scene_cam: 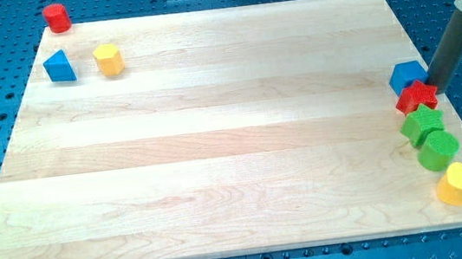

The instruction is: Move the hexagon above the blue cube

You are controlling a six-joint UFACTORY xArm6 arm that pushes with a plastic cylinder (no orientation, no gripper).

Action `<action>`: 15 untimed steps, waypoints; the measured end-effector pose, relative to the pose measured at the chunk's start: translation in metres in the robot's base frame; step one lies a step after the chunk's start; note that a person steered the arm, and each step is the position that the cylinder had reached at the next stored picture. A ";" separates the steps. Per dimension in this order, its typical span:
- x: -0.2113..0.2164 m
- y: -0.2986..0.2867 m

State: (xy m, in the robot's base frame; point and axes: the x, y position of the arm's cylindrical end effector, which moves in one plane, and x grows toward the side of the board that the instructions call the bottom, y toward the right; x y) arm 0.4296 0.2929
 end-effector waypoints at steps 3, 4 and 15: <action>-0.096 -0.048; -0.061 -0.146; -0.110 -0.548</action>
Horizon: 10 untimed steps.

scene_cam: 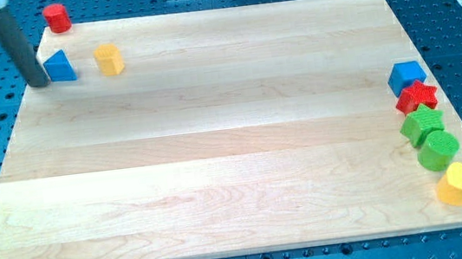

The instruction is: Move the hexagon above the blue cube

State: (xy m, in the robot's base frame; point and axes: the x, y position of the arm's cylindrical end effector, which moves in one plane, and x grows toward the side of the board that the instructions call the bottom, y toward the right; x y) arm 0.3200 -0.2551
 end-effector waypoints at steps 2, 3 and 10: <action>-0.004 0.028; -0.025 0.014; 0.015 0.258</action>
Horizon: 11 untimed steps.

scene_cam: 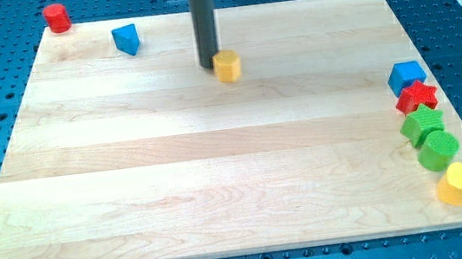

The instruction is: Move the hexagon above the blue cube

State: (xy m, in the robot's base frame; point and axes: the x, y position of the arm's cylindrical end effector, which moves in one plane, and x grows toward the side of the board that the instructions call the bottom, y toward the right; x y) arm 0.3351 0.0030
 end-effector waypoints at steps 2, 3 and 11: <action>0.045 -0.028; 0.052 0.021; -0.003 0.225</action>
